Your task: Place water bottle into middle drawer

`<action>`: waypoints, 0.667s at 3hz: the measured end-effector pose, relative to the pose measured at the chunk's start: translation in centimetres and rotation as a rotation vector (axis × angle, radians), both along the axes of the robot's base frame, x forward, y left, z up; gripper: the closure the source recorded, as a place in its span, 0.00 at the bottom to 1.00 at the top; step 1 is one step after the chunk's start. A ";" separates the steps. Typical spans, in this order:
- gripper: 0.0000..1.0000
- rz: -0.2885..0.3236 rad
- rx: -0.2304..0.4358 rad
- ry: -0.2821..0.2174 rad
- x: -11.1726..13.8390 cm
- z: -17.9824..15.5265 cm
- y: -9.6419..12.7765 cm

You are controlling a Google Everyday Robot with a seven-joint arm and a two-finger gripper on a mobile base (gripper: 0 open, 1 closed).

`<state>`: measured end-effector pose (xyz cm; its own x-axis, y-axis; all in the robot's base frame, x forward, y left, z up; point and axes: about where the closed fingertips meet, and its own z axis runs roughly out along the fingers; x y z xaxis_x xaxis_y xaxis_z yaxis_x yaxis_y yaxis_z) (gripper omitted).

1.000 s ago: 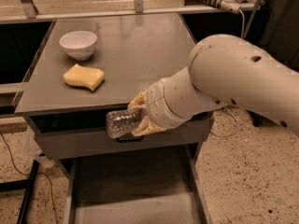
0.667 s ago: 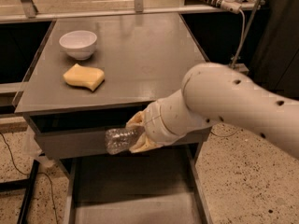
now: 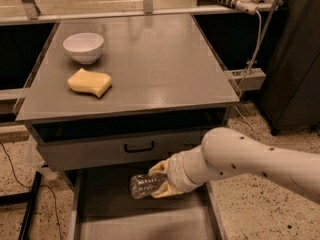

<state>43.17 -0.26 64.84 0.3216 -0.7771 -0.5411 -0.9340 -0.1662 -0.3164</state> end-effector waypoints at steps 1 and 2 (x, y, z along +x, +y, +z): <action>1.00 -0.034 0.024 -0.042 0.8 -4.1 -2.6; 1.00 -0.124 0.110 -0.118 2.3 -6.3 -5.1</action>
Offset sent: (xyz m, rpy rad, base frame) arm 0.0405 -0.1162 -0.0866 0.2342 -0.2273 -0.3078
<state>45.47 -5.38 58.52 0.2928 -0.7532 -0.5891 -0.9007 -0.0104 -0.4344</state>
